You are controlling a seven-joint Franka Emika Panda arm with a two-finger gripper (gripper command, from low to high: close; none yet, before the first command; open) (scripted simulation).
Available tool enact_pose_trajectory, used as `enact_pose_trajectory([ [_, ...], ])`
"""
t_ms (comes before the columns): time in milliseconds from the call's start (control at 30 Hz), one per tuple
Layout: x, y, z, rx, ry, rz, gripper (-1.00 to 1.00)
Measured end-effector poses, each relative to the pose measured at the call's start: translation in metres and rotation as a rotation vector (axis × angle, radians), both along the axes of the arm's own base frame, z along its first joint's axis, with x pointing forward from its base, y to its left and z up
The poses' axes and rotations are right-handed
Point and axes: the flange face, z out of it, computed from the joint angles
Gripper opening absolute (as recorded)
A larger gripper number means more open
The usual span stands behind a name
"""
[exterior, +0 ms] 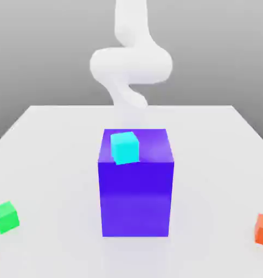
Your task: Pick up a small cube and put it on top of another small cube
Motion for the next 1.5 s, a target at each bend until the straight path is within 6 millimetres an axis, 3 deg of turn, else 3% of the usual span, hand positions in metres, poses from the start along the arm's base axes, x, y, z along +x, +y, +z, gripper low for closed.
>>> enact_pose_trajectory([
  [267,0.084,-0.075,-0.100,0.096,0.189,-0.085,0.00],
  [533,0.129,-0.155,-0.221,0.164,0.364,-0.201,0.00],
  [667,0.132,-0.203,-0.285,0.189,0.447,-0.283,0.00],
  [833,0.127,-0.247,-0.366,0.199,0.552,-0.359,0.00],
  [1067,0.087,-0.312,-0.475,0.189,0.699,-0.487,0.00],
  [1200,0.079,-0.323,-0.538,0.183,0.723,-0.507,0.00],
  [1233,0.078,-0.323,-0.550,0.183,0.724,-0.508,-1.00],
  [1433,0.078,-0.323,-0.557,0.185,0.724,-0.508,-1.00],
  [1500,0.079,-0.323,-0.541,0.184,0.724,-0.508,-1.00],
])
